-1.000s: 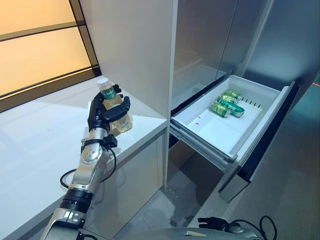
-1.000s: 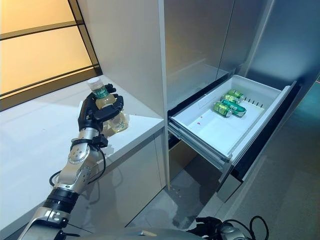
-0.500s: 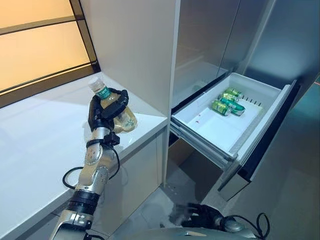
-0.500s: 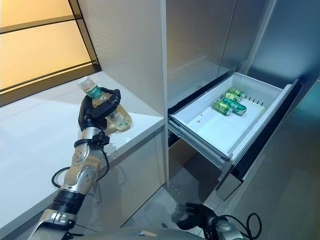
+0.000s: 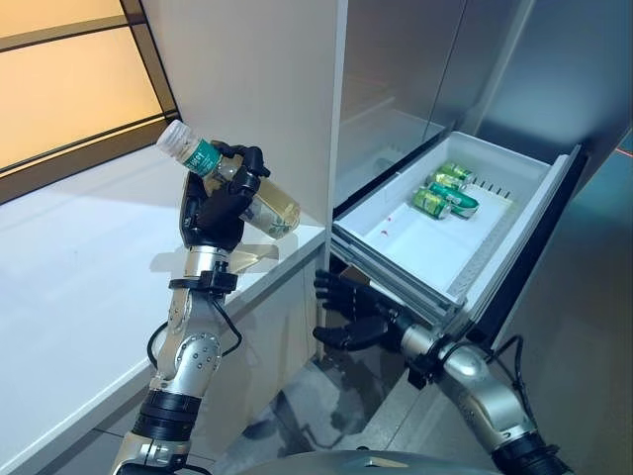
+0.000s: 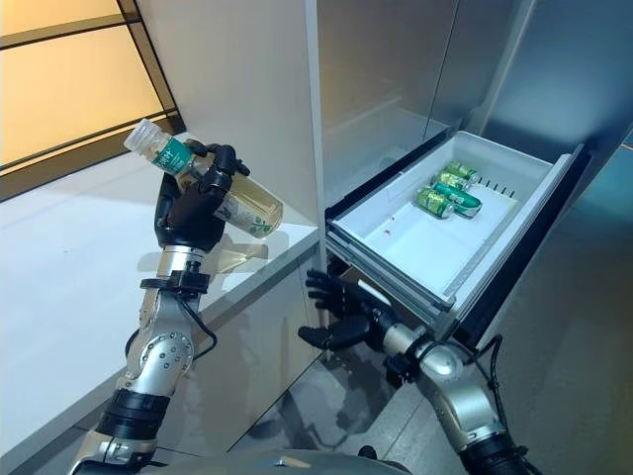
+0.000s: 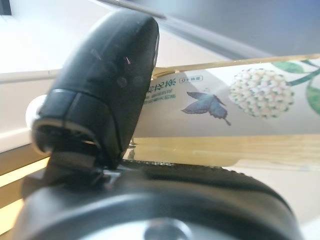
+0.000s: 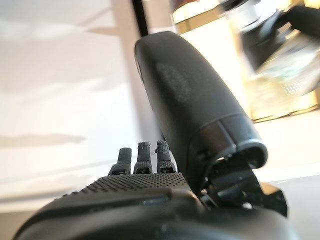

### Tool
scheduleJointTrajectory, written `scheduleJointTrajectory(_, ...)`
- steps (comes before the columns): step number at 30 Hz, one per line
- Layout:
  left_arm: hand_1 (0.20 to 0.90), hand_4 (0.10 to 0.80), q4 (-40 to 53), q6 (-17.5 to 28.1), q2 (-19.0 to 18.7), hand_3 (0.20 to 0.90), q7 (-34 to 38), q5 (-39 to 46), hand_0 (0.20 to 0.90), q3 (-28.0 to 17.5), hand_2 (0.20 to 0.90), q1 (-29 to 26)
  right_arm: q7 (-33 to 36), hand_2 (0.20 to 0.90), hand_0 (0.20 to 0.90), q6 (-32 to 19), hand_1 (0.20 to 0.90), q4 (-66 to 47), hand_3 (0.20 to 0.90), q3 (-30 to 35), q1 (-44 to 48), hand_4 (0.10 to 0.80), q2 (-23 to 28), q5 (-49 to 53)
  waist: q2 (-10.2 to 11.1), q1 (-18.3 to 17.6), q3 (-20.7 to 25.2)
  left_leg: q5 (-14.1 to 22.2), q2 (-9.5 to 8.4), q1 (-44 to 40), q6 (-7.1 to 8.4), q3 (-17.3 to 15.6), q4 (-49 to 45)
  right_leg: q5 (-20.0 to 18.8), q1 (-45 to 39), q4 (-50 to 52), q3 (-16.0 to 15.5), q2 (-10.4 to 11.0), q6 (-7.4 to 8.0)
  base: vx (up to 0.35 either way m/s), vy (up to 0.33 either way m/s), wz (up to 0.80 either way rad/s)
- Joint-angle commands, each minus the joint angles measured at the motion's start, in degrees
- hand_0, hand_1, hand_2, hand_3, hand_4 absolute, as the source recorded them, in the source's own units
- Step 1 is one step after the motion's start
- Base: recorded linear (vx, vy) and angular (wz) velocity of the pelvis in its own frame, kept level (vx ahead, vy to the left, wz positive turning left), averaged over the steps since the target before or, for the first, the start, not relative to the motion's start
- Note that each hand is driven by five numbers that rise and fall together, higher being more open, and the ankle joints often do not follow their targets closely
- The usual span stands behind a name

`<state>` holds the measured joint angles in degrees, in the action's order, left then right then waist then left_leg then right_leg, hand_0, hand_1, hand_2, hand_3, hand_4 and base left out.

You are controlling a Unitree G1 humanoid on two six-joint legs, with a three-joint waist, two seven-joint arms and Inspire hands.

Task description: Put drinks into fridge and close the fridge

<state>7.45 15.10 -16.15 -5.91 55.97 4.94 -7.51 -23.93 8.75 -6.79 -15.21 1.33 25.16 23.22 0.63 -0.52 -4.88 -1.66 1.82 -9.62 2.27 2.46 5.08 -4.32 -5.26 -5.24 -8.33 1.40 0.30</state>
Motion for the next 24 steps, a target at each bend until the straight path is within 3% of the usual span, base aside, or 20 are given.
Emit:
scheduleJointTrajectory(1, 0.300, 0.100, 7.95, 5.23, -3.61, 0.200, -5.57, 0.17, 0.300, 0.01, 0.300, -8.49, 5.00, 0.900, 0.900, -6.86, 0.900, -9.67, 0.900, 5.39, 10.88, 0.800, -0.92, 3.91, 1.06, -0.57, 3.34, 1.63, -3.36, 2.11, -3.00, -3.28, -0.08, 4.08, -2.36, 3.00, 2.77, 0.39, 2.24, -0.030, -0.001, -0.07)
scheduleJointTrajectory(13, 0.300, 0.100, 12.24, 4.54, -5.50, 0.200, -6.07, -12.79, 0.300, 6.97, 0.300, -12.81, 7.76, 0.900, 0.900, -3.24, 0.900, -15.17, 0.900, 0.74, 17.96, 0.800, 1.44, 0.98, 1.08, -0.64, 3.87, 1.64, -2.99, 2.13, -3.07, -4.25, -0.08, 3.57, -2.39, 2.31, 3.57, 0.21, 2.13, -0.018, -0.002, -0.04)
scheduleJointTrajectory(24, 0.300, 0.100, 12.96, 10.43, -6.87, 0.200, -1.41, -23.57, 0.300, 12.07, 0.300, -17.42, 7.95, 0.900, 0.900, 2.21, 0.900, -13.19, 0.900, -4.32, 21.98, 0.800, 0.91, 11.31, 1.60, -0.52, 4.10, 1.53, -2.88, 2.33, -2.91, -4.11, -0.08, 3.68, -2.40, 2.22, 3.47, -0.03, 2.01, 0.000, 0.000, 0.00)
